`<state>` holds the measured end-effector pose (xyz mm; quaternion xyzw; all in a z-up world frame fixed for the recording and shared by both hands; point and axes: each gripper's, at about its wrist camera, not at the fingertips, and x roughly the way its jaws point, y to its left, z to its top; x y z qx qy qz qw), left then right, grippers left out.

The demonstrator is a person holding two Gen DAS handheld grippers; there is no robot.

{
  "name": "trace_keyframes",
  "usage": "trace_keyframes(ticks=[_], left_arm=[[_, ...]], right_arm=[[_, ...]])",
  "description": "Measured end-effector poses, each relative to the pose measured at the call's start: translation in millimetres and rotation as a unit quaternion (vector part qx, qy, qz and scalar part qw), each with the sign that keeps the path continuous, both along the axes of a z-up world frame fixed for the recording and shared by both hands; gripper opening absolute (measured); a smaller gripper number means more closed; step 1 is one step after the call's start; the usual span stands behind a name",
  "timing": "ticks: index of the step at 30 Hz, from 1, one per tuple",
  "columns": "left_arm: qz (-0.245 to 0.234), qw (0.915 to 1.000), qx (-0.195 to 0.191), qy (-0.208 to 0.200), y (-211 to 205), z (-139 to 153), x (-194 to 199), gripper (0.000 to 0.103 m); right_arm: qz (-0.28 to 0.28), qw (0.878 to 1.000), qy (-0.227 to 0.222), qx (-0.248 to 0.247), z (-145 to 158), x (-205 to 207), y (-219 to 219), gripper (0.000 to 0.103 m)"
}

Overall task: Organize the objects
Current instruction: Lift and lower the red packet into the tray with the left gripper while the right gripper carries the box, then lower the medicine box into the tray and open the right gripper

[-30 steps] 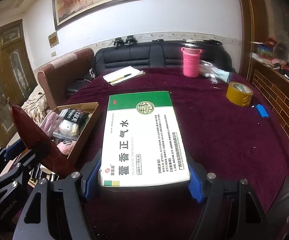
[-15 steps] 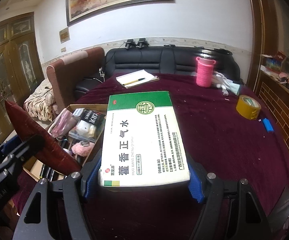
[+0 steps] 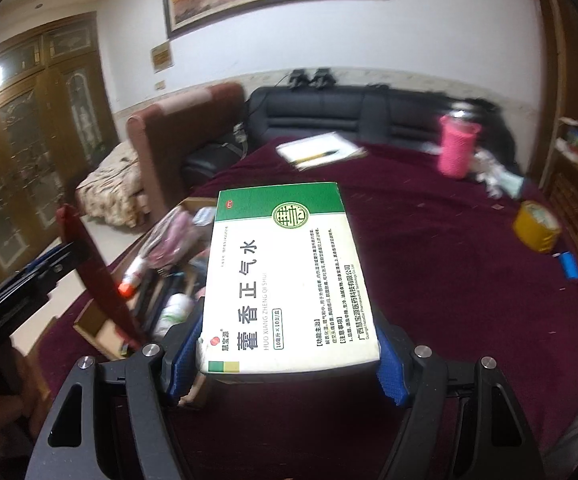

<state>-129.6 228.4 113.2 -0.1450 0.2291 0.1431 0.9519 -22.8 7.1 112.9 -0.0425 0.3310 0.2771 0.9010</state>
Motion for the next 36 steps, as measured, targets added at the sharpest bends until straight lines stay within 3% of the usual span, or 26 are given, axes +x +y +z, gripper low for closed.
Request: trace_keyframes(ticks=[8, 15, 21, 36], left_arm=[[-0.001, 0.9992, -0.031, 0.026, 29, -8, 14, 0.054], [-0.007, 0.9983, -0.03, 0.048, 34, -18, 34, 0.054], [-0.006, 0.9979, -0.037, 0.053, 39, -27, 37, 0.054], [0.03, 0.9973, 0.038, 0.054, 27, -39, 42, 0.054]], right_arm=[[0.053, 0.998, 0.043, -0.011, -23, 5, 45, 0.078], [0.078, 0.994, 0.076, -0.02, -48, 14, 85, 0.078], [0.082, 0.993, 0.079, -0.033, -60, 24, 108, 0.078], [0.077, 0.993, 0.034, -0.087, -80, 41, 138, 0.078]])
